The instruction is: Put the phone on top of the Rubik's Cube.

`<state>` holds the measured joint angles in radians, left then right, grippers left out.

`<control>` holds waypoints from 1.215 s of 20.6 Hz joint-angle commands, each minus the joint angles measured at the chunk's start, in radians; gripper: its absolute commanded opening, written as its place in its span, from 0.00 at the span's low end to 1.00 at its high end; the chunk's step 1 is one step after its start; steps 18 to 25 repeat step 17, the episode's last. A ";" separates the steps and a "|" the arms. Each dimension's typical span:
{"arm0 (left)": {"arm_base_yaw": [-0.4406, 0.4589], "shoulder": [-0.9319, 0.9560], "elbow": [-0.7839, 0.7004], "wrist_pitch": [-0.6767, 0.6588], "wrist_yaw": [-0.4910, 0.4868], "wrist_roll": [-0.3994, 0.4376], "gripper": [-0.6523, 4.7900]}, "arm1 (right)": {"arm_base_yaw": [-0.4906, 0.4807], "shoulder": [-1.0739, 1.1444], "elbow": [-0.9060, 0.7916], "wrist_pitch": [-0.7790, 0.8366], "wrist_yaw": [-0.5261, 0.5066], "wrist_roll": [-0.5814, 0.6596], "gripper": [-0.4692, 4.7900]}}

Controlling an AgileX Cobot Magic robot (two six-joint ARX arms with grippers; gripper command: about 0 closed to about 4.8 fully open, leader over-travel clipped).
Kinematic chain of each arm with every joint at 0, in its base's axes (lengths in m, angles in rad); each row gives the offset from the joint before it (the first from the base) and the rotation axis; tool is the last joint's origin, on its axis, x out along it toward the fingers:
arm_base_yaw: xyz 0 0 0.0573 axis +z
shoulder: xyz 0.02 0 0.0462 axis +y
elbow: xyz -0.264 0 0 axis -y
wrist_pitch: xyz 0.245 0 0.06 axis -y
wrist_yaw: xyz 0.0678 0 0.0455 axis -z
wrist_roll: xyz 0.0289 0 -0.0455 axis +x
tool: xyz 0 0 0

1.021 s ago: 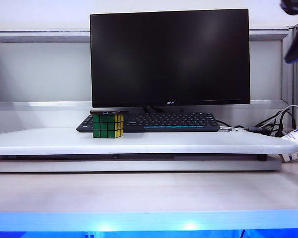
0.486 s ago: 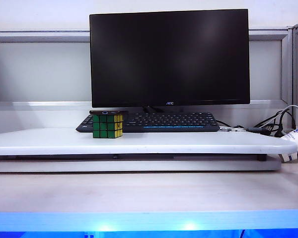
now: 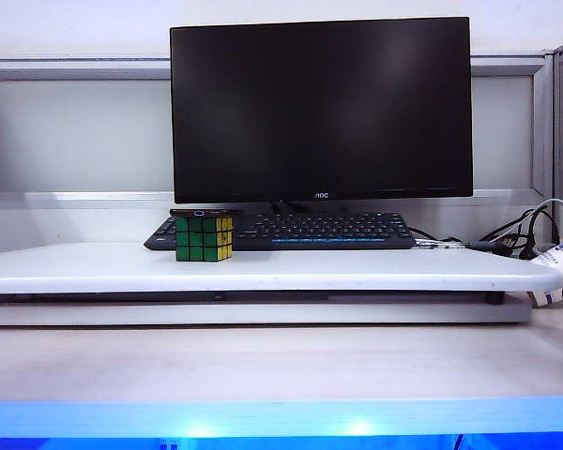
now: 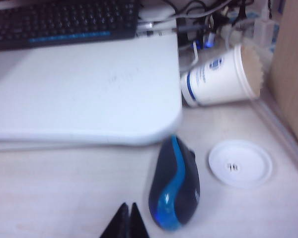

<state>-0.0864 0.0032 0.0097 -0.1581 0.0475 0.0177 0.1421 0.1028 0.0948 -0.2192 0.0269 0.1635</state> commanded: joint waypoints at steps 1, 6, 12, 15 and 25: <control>0.001 0.000 -0.003 -0.023 -0.008 -0.033 0.11 | 0.002 -0.062 -0.042 -0.028 0.005 -0.003 0.08; 0.001 0.000 -0.003 -0.022 -0.006 -0.033 0.11 | 0.001 -0.096 -0.059 -0.043 0.013 -0.008 0.08; 0.001 0.000 -0.003 -0.021 -0.003 -0.033 0.11 | 0.002 -0.092 -0.059 -0.045 -0.003 -0.010 0.08; 0.001 0.000 -0.003 -0.021 -0.003 -0.033 0.11 | 0.002 -0.092 -0.059 -0.045 -0.003 -0.010 0.08; 0.001 0.000 -0.003 -0.021 -0.003 -0.033 0.11 | 0.002 -0.092 -0.059 -0.045 -0.003 -0.010 0.08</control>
